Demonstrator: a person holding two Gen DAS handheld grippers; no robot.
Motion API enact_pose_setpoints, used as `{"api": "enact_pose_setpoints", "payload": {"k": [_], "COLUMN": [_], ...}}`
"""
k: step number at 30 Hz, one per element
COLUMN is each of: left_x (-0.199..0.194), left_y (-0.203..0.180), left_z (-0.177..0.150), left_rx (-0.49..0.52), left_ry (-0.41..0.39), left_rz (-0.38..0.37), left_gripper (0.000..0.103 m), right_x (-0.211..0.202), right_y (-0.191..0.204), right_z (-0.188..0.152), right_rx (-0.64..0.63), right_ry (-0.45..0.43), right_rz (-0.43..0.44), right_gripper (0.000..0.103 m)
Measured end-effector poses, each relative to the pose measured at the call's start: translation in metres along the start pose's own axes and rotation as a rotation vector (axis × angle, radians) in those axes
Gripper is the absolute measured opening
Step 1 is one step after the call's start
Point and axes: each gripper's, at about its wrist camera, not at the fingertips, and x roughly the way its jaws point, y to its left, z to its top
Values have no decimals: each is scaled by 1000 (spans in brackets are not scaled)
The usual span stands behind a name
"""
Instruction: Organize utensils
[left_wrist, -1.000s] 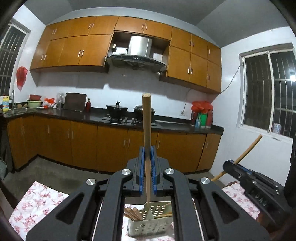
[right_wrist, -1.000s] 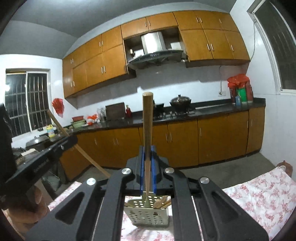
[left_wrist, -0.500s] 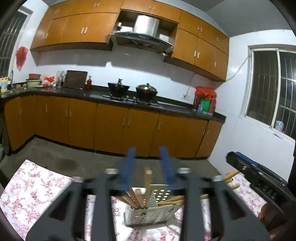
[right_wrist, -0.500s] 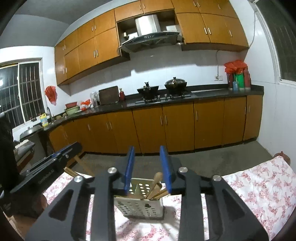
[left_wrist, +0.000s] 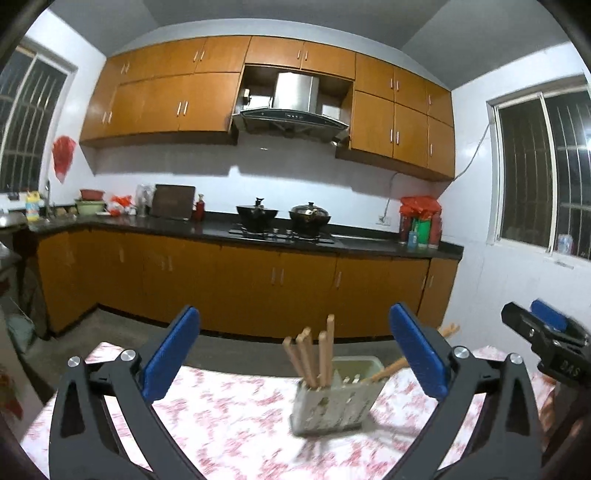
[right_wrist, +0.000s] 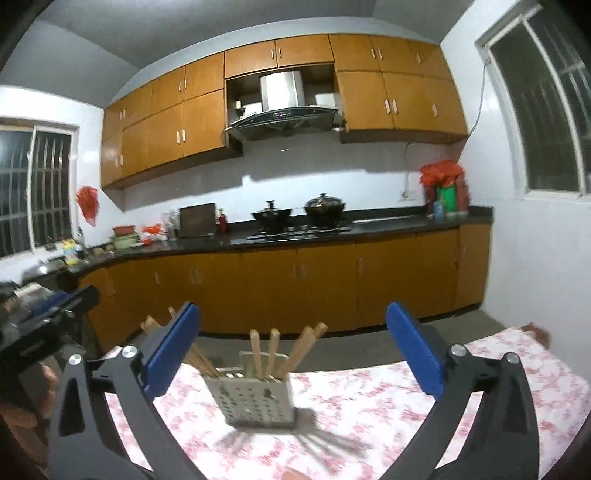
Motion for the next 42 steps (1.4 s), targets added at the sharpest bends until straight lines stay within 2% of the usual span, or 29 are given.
{"api": "enact_pose_setpoints", "payload": {"k": [8,12,15,20,27,34,42], "left_x": [-53,-68,-76,-82,-85,-83,-83], "left_y": [-3,-8,-10,-6,-10,-9,-8], "left_z": [-40,-66,-84,-102,-119,-135,-140], "left_rx": [73,115,147,125,123,102,88], "left_ry": [5,30,58,103,142,196,215], "left_rz": [110,161,185,166,144,125,122], "left_gripper": [101,101,101,101,101,101,101], "right_x": [-45,-61,-67,-72,-73,-71,-69], "right_y": [16,13,8,7,14,15,11], "right_z": [-45,-71,-84,-105,-125,-133,-140], "right_rx": [-82,-43,-24,-16,-51,-48,-26], "right_ry": [-16,-7,33,104,145,172,204], "right_rz": [-143,-151,-134,-100,-93,-89,-81], "right_gripper": [99,99,99,99,99,99,99]}}
